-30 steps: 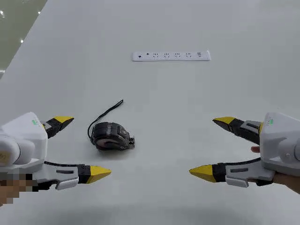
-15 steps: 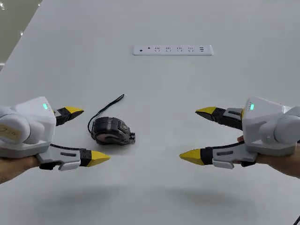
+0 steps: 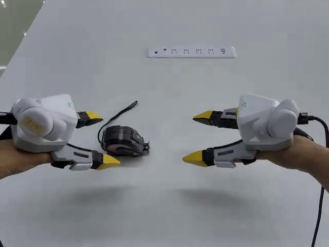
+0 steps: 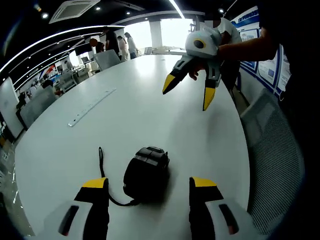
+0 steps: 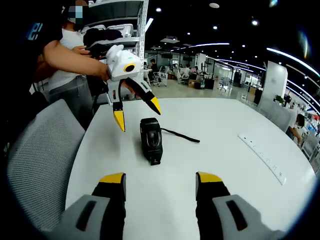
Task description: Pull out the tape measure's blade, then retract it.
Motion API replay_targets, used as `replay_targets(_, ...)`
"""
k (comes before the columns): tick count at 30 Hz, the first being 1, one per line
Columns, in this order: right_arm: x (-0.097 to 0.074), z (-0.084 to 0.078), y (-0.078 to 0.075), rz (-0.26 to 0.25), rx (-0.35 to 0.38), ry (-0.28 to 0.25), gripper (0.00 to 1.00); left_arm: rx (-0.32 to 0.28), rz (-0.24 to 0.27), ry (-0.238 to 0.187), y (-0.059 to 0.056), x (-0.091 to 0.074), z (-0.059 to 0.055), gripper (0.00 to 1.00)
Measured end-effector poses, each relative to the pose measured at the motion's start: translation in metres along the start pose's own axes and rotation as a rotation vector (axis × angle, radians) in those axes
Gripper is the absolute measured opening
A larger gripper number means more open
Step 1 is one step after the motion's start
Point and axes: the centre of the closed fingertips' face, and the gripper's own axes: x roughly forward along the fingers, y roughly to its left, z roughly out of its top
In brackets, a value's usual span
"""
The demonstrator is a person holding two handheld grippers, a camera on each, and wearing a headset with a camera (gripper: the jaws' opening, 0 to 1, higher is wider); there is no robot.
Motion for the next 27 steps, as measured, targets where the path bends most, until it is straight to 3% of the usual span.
replay_targets(16, 0.042, -0.004, 0.007, 0.114, -0.067, 0.061, 0.44, 0.133, -0.096, 0.141, 0.002, 0.025, -0.018, 0.41)
replay_targets(27, 0.069, -0.008, 0.009, 0.133, -0.086, 0.094, 0.35, 0.231, -0.139, 0.232, 0.006, 0.036, -0.028, 0.33)
